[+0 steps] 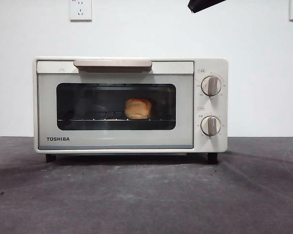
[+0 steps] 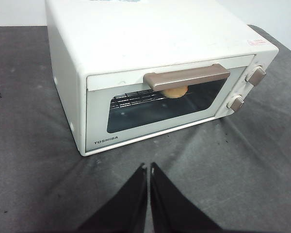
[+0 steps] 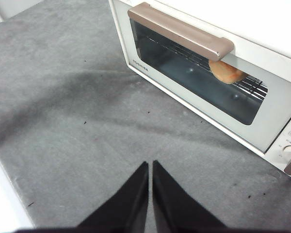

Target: The left arm flap open the oven, the right arm pick bread and place it into oven, the left arm flap close the oven

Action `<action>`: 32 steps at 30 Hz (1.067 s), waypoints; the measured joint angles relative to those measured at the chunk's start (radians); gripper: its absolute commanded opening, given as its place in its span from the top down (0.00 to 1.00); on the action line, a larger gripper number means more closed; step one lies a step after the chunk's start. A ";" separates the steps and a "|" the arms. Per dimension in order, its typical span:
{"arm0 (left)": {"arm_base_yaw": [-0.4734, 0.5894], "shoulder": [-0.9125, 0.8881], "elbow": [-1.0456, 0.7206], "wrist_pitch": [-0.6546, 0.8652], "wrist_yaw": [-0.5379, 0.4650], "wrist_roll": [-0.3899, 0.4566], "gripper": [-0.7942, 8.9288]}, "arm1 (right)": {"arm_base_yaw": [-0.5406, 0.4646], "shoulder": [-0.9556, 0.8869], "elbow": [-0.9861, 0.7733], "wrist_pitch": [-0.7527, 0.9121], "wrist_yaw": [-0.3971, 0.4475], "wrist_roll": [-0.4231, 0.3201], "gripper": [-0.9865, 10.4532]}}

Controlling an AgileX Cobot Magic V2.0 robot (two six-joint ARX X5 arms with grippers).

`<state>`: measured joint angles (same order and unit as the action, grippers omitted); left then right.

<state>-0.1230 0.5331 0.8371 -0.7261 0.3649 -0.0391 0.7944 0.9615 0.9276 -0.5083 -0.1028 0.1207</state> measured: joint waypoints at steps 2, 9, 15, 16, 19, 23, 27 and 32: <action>0.000 -0.009 0.000 0.000 0.000 0.013 0.90 | 0.000 0.000 0.000 0.000 0.000 0.000 0.91; 0.017 -0.119 -0.048 0.165 -0.002 0.186 0.90 | 0.000 0.000 0.000 0.000 0.000 0.000 0.91; 0.048 -0.246 -0.253 0.441 -0.113 0.237 0.90 | 0.000 0.000 0.000 0.000 0.000 0.000 0.91; 0.051 -0.269 -0.292 0.468 -0.132 0.237 0.90 | 0.000 0.000 0.000 0.000 0.000 0.000 0.91; 0.058 -0.336 -0.394 0.506 -0.187 0.230 0.90 | 0.000 0.000 0.000 0.000 0.000 0.000 0.91; 0.061 -0.404 -0.514 0.526 -0.226 0.216 0.90 | 0.000 0.000 0.000 0.000 0.000 0.000 0.91; 0.061 -0.454 -0.608 0.524 -0.228 0.209 0.90 | 0.000 0.000 0.000 0.000 0.000 0.000 0.91; 0.061 -0.496 -0.684 0.521 -0.229 0.209 0.90 | 0.000 0.000 0.000 0.000 0.000 0.000 0.91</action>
<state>-0.0620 0.0376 0.1535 -0.2047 0.1360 0.1696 0.7944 0.9615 0.9276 -0.5079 -0.1028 0.1207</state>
